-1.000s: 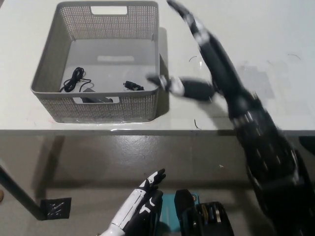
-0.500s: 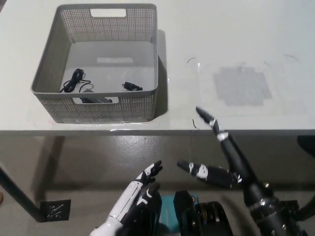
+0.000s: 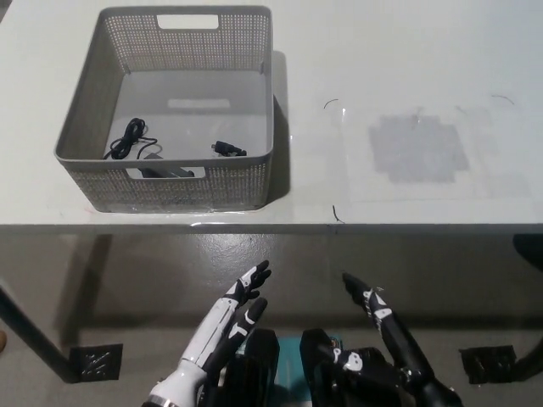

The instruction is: Use the right hand to pick up a black power cord and place it into a container on the left hand side

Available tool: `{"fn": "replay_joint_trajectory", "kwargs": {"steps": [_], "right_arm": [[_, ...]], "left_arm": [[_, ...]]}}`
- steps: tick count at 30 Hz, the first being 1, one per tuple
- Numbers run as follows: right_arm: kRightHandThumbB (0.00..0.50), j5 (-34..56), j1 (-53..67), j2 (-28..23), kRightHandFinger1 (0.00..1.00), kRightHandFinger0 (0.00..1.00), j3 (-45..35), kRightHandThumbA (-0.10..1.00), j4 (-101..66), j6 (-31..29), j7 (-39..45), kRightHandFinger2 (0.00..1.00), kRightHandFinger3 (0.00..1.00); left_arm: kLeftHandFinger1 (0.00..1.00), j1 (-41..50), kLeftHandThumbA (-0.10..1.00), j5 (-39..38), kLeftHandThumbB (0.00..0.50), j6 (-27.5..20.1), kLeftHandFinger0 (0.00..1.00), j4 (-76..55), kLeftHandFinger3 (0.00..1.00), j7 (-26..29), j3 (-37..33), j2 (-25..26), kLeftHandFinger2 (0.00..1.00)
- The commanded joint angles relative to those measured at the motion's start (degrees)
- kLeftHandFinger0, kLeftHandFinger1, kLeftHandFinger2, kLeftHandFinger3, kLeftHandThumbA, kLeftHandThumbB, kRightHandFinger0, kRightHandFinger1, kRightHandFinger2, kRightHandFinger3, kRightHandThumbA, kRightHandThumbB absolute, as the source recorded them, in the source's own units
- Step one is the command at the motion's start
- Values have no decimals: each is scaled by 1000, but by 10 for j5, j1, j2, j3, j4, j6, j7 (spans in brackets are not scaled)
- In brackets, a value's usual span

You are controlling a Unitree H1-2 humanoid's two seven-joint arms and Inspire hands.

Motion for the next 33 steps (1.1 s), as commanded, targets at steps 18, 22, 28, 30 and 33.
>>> {"fn": "replay_joint_trajectory", "kwargs": {"steps": [18,22,28,30,33], "right_arm": [[437,65,-24,-6,1000,1000,-26,1000,21,-39,25,1000,1000],[436,68,-23,-7,1000,1000,-27,1000,19,-35,29,1000,1000],[380,89,-17,0,1000,1000,-29,1000,21,-34,39,1000,1000],[369,100,-16,2,1000,1000,-32,1000,19,-27,44,1000,1000],[363,98,-18,0,1000,1000,-32,1000,19,-25,46,1000,1000]], "left_arm": [[1000,-3,1000,-3,126,-21,1000,-1,1000,14,6,-5,1000],[1000,0,1000,-2,124,-12,1000,-6,1000,14,5,-7,1000],[1000,20,1000,-7,105,2,1000,-16,1000,13,7,-11,1000],[1000,21,1000,-8,75,-3,1000,-13,1000,13,7,-11,1000],[1000,23,1000,-9,67,-3,1000,-12,1000,15,9,-13,1000]]}}
